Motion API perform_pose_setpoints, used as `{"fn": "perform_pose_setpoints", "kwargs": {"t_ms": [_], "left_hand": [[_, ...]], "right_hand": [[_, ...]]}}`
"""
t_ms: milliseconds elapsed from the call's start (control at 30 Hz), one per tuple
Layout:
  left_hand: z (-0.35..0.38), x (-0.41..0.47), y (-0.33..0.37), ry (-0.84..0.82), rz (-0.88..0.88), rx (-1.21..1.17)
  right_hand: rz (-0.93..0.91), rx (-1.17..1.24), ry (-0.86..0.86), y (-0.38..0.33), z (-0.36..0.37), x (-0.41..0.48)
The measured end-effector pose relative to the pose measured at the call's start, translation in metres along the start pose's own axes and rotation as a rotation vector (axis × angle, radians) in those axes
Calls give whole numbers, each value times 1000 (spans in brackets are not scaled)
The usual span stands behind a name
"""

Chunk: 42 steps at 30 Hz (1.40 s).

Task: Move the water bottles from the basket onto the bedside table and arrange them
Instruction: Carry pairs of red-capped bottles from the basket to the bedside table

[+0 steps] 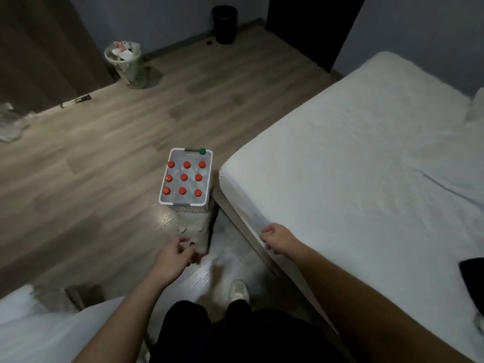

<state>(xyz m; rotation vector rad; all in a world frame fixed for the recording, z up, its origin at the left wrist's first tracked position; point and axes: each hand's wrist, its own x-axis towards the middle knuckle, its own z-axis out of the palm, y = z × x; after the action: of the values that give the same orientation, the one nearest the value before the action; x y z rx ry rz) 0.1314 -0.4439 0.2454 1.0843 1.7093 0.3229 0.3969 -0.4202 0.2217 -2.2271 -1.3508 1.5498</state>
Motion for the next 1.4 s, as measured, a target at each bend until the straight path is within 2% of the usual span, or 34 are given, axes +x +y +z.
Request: {"fn": "perform_pose_setpoints", "kwargs": {"t_ms": [233, 400, 567, 700, 867, 1000, 1167, 1400], "left_hand": [[-54, 95, 0, 62, -81, 9], [-104, 187, 13, -17, -70, 133], [-146, 296, 35, -97, -34, 290], [-162, 388, 38, -140, 10, 445], [-157, 472, 28, -202, 70, 512], [-143, 518, 10, -208, 127, 528], [-130, 549, -14, -267, 168, 582], [-119, 565, -22, -245, 155, 682]], "right_hand": [[-75, -109, -74, -97, 20, 76], [-20, -206, -134, -155, 42, 137], [83, -149, -127, -210, 64, 202], [52, -181, -177, -238, 100, 263], [101, -2, -86, -256, 148, 341], [96, 35, 3, -254, 172, 392], [52, -62, 58, -242, 186, 427], [58, -201, 13, -242, 188, 453]]}}
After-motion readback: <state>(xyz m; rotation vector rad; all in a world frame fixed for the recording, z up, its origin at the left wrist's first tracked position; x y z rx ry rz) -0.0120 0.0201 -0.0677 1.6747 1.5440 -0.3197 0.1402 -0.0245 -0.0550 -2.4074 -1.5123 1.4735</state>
